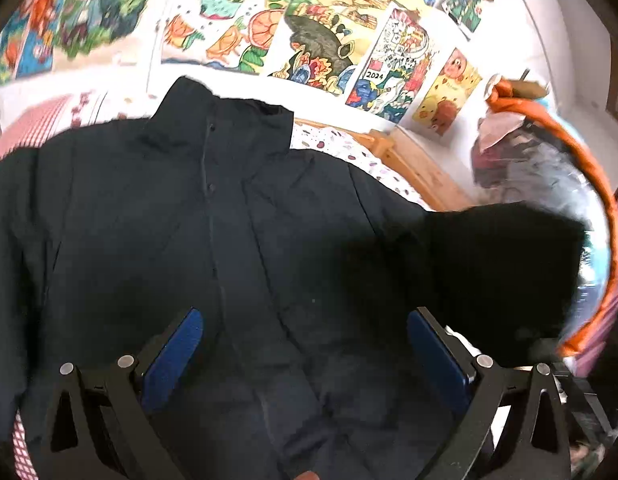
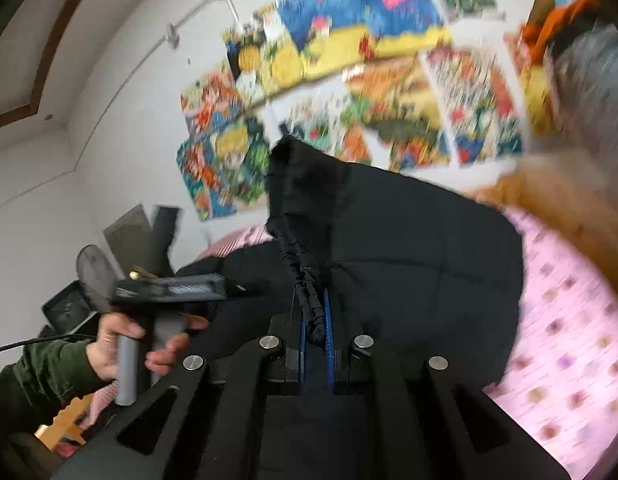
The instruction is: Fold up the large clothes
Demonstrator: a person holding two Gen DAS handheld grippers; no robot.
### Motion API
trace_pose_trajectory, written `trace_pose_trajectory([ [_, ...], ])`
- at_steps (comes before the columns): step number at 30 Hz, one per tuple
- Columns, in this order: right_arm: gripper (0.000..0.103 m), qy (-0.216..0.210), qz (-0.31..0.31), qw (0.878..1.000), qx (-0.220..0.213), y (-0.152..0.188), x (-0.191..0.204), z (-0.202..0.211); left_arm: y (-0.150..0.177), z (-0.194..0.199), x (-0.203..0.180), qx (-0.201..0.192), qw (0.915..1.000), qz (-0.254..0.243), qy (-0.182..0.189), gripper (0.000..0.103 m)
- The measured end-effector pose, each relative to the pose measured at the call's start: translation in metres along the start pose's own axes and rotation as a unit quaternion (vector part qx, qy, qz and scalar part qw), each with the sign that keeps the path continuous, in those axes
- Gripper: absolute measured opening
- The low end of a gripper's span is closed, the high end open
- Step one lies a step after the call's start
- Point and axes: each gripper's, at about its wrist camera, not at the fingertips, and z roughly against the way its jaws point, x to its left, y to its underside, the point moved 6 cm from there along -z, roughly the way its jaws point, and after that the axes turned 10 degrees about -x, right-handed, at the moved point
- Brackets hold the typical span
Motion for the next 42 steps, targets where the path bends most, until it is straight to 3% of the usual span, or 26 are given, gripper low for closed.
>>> trace_pose_trajectory([
  [7, 0.007, 0.006, -0.03, 0.994, 0.105, 0.068, 0.013, -0.047, 0.019, -0.006, 0.026, 0.036, 0.9914, 0.092, 0.085, 0.103],
  [13, 0.008, 0.024, -0.023, 0.987, 0.154, 0.105, 0.017, -0.061, 0.036, -0.028, 0.008, 0.066, 0.9868, 0.094, 0.114, 0.103],
  [18, 0.008, 0.031, -0.013, 0.985, 0.171, 0.113, 0.017, -0.064, 0.053, -0.042, -0.007, 0.093, 0.9859, 0.084, 0.111, 0.103],
  [24, 0.008, 0.03, 0.004, 0.985, 0.167, 0.11, 0.019, -0.059, 0.057, -0.05, -0.011, 0.097, 0.9857, 0.094, 0.1, 0.098],
  [26, 0.009, 0.029, 0.004, 0.985, 0.168, 0.111, 0.018, -0.056, 0.057, -0.052, -0.013, 0.098, 0.9855, 0.094, 0.102, 0.087],
  [31, 0.01, 0.032, 0.012, 0.986, 0.166, 0.109, 0.015, -0.054, 0.057, -0.055, -0.019, 0.104, 0.9855, 0.09, 0.099, 0.037],
  [34, 0.012, 0.033, 0.019, 0.985, 0.167, 0.109, 0.015, -0.052, 0.053, -0.053, -0.019, 0.087, 0.992, 0.068, 0.06, 0.014],
  [36, 0.021, 0.026, 0.021, 0.986, 0.165, 0.107, 0.018, -0.049, 0.047, -0.047, -0.017, 0.064, 0.9963, 0.052, 0.023, 0.011],
  [39, 0.043, 0.007, 0.022, 0.987, 0.156, 0.101, 0.02, -0.042, 0.028, -0.033, -0.013, 0.023, 0.9988, 0.044, 0.005, 0.01],
  [42, 0.049, 0.009, 0.053, 0.992, 0.113, 0.078, 0.017, -0.032, 0.002, -0.007, -0.007, -0.043, 0.9984, 0.013, -0.035, 0.009],
])
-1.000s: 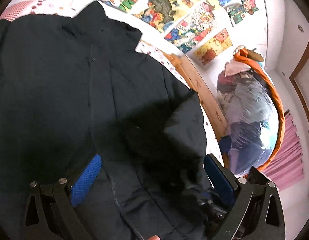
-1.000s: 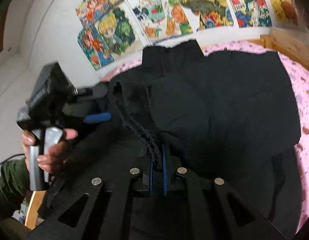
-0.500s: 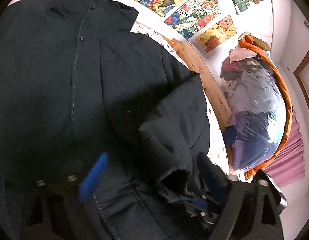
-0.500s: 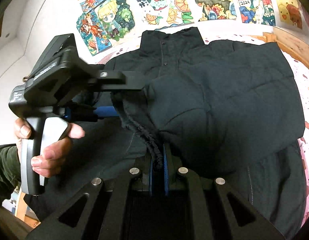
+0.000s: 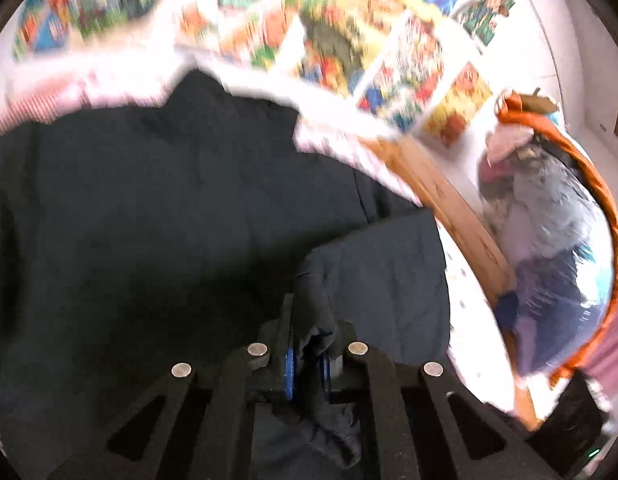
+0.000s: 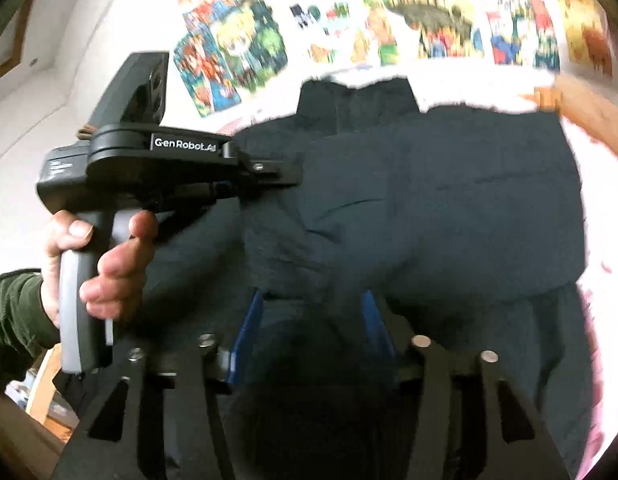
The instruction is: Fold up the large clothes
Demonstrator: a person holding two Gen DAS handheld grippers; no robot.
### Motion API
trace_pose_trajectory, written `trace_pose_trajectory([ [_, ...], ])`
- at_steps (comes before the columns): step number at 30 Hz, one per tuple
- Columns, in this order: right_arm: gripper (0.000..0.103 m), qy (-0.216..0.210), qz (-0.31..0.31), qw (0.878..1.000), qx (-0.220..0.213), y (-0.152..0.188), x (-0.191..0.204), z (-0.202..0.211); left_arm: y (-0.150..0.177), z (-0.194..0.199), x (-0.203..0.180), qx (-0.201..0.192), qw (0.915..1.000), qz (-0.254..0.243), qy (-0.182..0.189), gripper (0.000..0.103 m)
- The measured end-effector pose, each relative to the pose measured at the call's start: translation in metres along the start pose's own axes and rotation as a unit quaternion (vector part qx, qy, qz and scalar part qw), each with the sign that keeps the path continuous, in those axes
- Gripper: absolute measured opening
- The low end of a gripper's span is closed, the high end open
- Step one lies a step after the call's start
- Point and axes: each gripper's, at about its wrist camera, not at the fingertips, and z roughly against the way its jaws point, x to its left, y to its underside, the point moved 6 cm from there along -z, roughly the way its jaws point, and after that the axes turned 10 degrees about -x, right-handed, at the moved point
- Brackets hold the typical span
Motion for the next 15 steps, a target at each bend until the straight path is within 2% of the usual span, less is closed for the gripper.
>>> trace_pose_trajectory([
  [2, 0.05, 0.019, 0.02, 0.999, -0.034, -0.018, -0.009, 0.007, -0.02, 0.02, 0.006, -0.055, 0.9972, -0.032, -0.04, 0.009],
  [3, 0.054, 0.032, 0.028, 0.998, -0.049, -0.027, -0.015, 0.01, -0.029, 0.031, 0.011, -0.082, 0.9933, -0.048, -0.065, 0.009],
  [5, 0.059, 0.064, 0.035, 0.995, -0.074, -0.046, -0.033, 0.01, -0.043, 0.046, 0.021, -0.113, 0.9855, -0.065, -0.108, 0.009],
  [8, 0.059, 0.104, 0.04, 0.991, -0.072, -0.066, -0.059, -0.005, -0.059, 0.061, 0.039, -0.142, 0.9728, -0.082, -0.164, 0.009],
  [10, 0.059, 0.126, 0.047, 0.989, -0.06, -0.076, -0.078, -0.025, -0.062, 0.069, 0.052, -0.15, 0.9647, -0.089, -0.197, 0.009],
  [12, 0.059, 0.14, 0.052, 0.988, -0.035, -0.079, -0.089, -0.047, -0.063, 0.068, 0.065, -0.142, 0.9587, -0.094, -0.228, 0.009],
  [15, 0.058, 0.153, 0.06, 0.986, 0.008, -0.078, -0.099, -0.082, -0.056, 0.057, 0.082, -0.113, 0.9565, -0.093, -0.252, 0.009],
])
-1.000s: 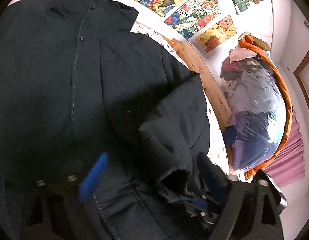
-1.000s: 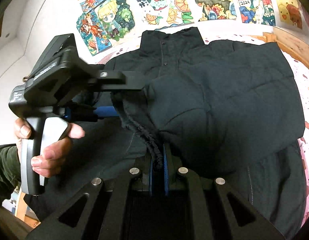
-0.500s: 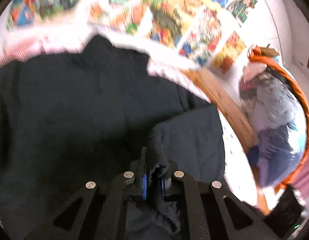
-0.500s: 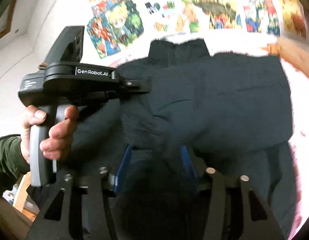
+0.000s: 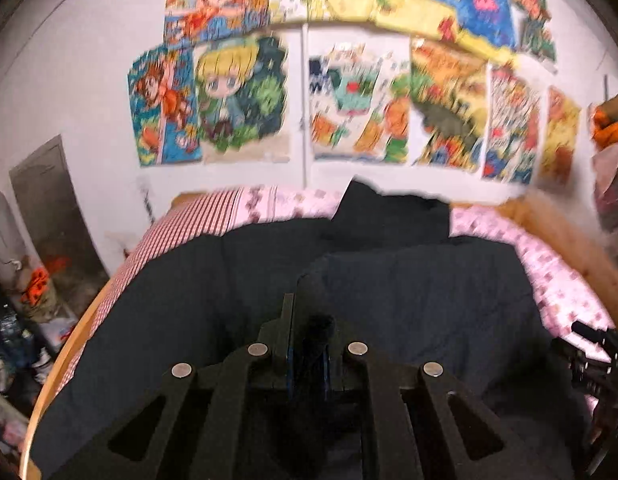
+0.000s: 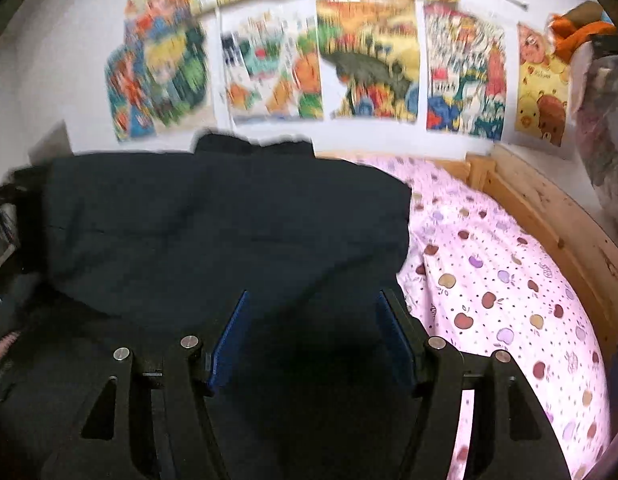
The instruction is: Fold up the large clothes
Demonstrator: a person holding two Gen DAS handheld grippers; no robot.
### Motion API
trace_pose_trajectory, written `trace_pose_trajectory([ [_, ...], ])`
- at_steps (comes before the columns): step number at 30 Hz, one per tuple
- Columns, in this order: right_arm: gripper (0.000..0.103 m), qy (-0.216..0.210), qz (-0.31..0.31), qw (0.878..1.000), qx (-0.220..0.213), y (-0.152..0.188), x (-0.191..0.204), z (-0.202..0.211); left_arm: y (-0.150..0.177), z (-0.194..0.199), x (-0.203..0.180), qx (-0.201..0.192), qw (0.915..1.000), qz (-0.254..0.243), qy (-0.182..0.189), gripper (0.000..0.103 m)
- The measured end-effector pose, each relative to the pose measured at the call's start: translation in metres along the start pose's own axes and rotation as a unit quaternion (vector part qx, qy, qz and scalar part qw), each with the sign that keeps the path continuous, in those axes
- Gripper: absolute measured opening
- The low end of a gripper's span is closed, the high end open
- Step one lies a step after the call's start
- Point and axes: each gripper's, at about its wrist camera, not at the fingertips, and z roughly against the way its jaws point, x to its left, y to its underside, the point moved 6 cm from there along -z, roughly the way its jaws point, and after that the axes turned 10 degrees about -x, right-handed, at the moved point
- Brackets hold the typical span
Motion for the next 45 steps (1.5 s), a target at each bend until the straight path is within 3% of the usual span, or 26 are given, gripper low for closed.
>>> trace_pose_trajectory([
  [4, 0.053, -0.002, 0.01, 0.999, 0.047, 0.011, 0.013, -0.033, 0.021, -0.025, -0.003, 0.03, 0.9988, -0.028, -0.026, 0.009],
  [12, 0.052, 0.016, 0.033, 0.988, 0.151, 0.052, 0.028, -0.085, 0.059, -0.061, -0.001, 0.082, 0.9936, -0.064, -0.046, 0.01],
  [16, 0.053, 0.011, 0.028, 0.988, 0.15, 0.054, 0.03, -0.086, 0.067, -0.063, 0.008, 0.092, 0.9945, -0.039, -0.03, 0.013],
  [18, 0.054, 0.005, 0.021, 0.99, 0.142, 0.051, 0.03, -0.083, 0.068, -0.057, 0.014, 0.092, 0.9957, -0.011, -0.012, 0.019],
  [21, 0.058, -0.007, 0.008, 0.991, 0.137, 0.053, 0.032, -0.077, 0.071, -0.049, 0.022, 0.098, 0.995, 0.019, -0.002, 0.048],
  [22, 0.059, -0.009, 0.004, 0.991, 0.136, 0.053, 0.033, -0.076, 0.072, -0.046, 0.025, 0.098, 0.9948, 0.027, -0.001, 0.066],
  [23, 0.06, -0.01, 0.001, 0.991, 0.135, 0.053, 0.034, -0.074, 0.071, -0.039, 0.029, 0.092, 0.995, 0.039, 0.0, 0.076],
  [33, 0.068, -0.044, 0.0, 0.993, 0.107, 0.031, 0.044, -0.058, 0.037, 0.03, 0.075, 0.028, 0.9904, 0.135, 0.009, 0.089],
  [40, 0.074, -0.097, 0.019, 0.992, 0.072, -0.005, 0.098, -0.034, 0.026, 0.079, 0.117, -0.004, 0.9875, 0.157, -0.006, 0.096],
  [45, 0.074, -0.145, 0.02, 0.986, 0.081, -0.008, 0.147, -0.031, 0.038, 0.107, 0.15, -0.006, 0.9828, 0.182, -0.032, 0.099],
])
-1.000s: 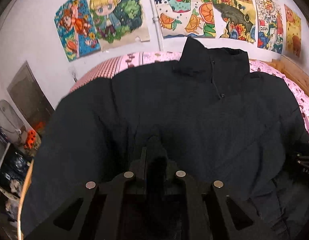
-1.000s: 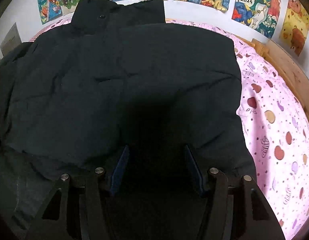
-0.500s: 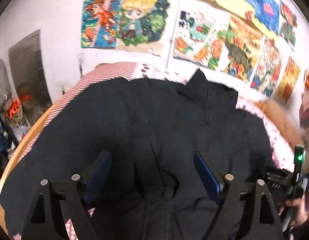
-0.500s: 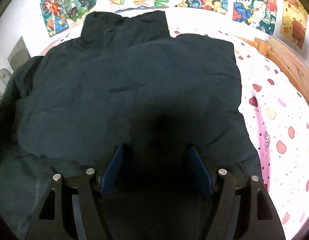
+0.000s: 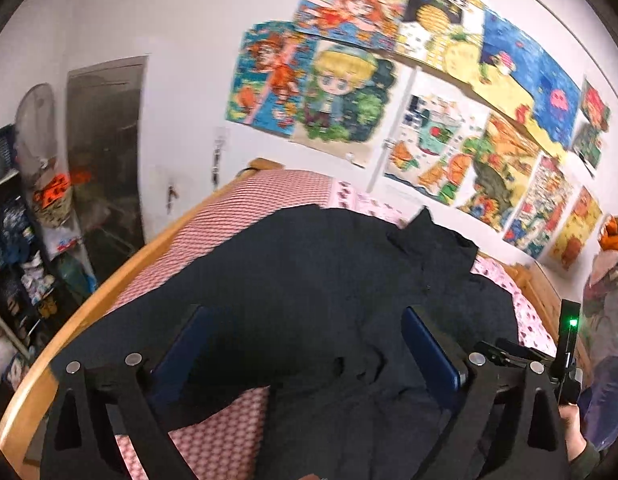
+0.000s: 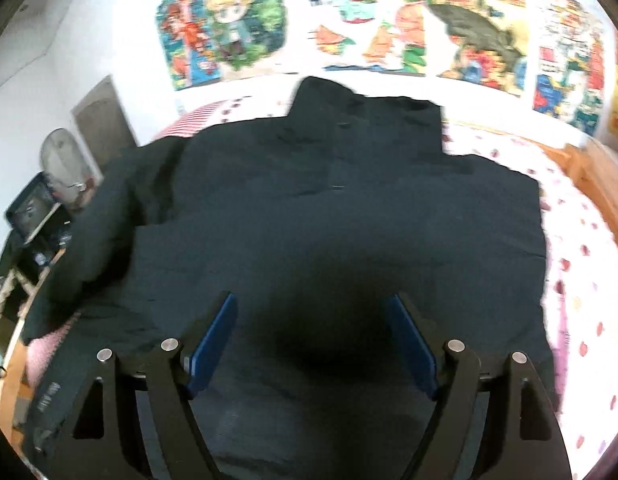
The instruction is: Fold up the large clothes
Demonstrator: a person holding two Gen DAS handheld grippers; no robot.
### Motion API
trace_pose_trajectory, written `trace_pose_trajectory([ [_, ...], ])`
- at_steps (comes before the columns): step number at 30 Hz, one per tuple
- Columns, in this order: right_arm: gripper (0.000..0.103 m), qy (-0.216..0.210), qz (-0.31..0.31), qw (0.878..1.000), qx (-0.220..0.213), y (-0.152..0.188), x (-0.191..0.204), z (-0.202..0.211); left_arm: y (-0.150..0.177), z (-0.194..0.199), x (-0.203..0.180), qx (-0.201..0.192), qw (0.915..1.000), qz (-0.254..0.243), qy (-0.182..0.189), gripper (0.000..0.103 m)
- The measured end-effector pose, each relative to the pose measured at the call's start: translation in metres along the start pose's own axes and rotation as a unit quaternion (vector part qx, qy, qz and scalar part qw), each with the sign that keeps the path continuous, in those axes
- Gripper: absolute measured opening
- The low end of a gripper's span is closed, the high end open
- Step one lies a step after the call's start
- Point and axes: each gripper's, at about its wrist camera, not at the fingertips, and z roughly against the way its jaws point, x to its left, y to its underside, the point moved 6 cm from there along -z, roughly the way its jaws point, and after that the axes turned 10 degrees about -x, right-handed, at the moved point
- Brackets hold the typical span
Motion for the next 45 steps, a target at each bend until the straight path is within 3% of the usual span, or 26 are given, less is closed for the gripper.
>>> trace_pose_trajectory([
  [5, 0.074, -0.041, 0.017, 0.999, 0.012, 0.002, 0.048, -0.02, 0.015, 0.009, 0.044, 0.022, 0.9978, 0.051, -0.036, 0.099],
  [10, 0.074, -0.061, 0.047, 0.997, 0.026, 0.01, 0.091, -0.043, 0.046, 0.017, 0.088, 0.044, 0.9875, 0.121, -0.09, 0.099],
  [12, 0.074, -0.064, 0.056, 0.996, 0.033, 0.016, 0.103, -0.051, 0.063, 0.022, 0.107, 0.044, 0.98, 0.152, -0.12, 0.099],
  [18, 0.074, -0.053, 0.101, 0.993, 0.044, 0.031, 0.124, -0.074, 0.108, 0.02, 0.147, 0.075, 0.9577, 0.224, -0.164, 0.099],
  [21, 0.074, -0.054, 0.1, 0.992, 0.062, 0.041, 0.124, -0.086, 0.116, 0.011, 0.158, 0.085, 0.9515, 0.238, -0.175, 0.099],
  [27, 0.074, -0.057, 0.081, 0.992, 0.073, 0.049, 0.12, -0.093, 0.143, -0.011, 0.175, 0.119, 0.9283, 0.311, -0.165, 0.098],
  [30, 0.075, -0.057, 0.081, 0.993, 0.071, 0.051, 0.121, -0.093, 0.142, -0.017, 0.179, 0.089, 0.932, 0.309, -0.167, 0.096],
  [33, 0.075, -0.057, 0.081, 0.993, 0.07, 0.054, 0.12, -0.093, 0.134, -0.018, 0.183, 0.057, 0.937, 0.298, -0.173, 0.082],
  [37, 0.075, -0.058, 0.074, 0.993, 0.07, 0.053, 0.118, -0.092, 0.126, -0.025, 0.183, 0.052, 0.9379, 0.292, -0.18, 0.037],
  [38, 0.075, -0.057, 0.072, 0.993, 0.07, 0.052, 0.117, -0.092, 0.123, -0.026, 0.181, 0.049, 0.9402, 0.283, -0.182, 0.03],
  [41, 0.075, -0.057, 0.065, 0.994, 0.067, 0.05, 0.112, -0.091, 0.108, -0.018, 0.172, 0.018, 0.9516, 0.243, -0.188, 0.019],
  [45, 0.075, -0.057, 0.047, 0.996, 0.056, 0.046, 0.101, -0.081, 0.07, -0.002, 0.15, -0.051, 0.9662, 0.168, -0.189, 0.013],
])
